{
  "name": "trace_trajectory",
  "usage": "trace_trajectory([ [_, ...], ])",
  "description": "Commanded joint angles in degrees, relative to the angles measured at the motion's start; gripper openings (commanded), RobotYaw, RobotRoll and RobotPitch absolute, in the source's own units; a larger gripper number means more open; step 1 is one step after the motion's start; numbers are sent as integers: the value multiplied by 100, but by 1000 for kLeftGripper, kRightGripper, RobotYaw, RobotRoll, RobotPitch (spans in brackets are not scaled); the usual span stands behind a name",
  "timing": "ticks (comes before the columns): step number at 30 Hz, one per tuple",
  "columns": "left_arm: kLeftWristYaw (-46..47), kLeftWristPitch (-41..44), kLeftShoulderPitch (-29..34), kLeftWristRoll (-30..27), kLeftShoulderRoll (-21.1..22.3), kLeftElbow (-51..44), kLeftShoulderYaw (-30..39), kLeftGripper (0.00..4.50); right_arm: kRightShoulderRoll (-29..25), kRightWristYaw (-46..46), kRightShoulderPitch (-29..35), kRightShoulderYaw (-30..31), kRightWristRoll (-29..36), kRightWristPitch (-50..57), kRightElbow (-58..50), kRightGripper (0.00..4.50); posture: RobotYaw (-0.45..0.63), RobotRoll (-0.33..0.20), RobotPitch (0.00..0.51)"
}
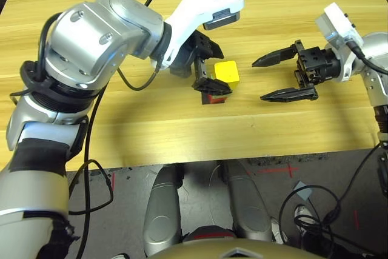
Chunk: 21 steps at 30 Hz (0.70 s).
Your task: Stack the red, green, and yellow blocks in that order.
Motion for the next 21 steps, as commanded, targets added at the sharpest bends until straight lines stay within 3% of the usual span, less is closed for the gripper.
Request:
trace_trajectory([
  [1, -177, -83, 208, -324, 230, 59, 646, 4439, -75, 135, 23, -79, 46, -45, -32, 4500, 62, 16, 349],
  [6, -39, 44, 528, -724, 441, 275, 1760, 4439, -56, -9, -190, -307, 139, 194, 144, 4500, 89, 6, 333],
  [11, 1493, -522, 1284, -234, 222, 469, 3128, 4439, 336, -2142, -361, -1344, 24, 359, 923, 4500, 98, -7, 325],
  [15, 2983, -1645, 2587, 363, -329, 289, 4307, 4439, 669, -3993, 165, -2453, -215, -688, 1689, 4500, 96, -21, 321],
  [19, 3965, -3307, 3969, 1184, -708, 380, 4924, 4439, 892, -4890, 1121, -3090, -378, -1712, 1983, 4500, 85, -31, 330],
  [21, 4227, -3890, 4317, 1285, -909, 471, 5049, 4439, 902, -5064, 1306, -3217, -402, -1999, 2163, 4500, 82, -33, 331],
])
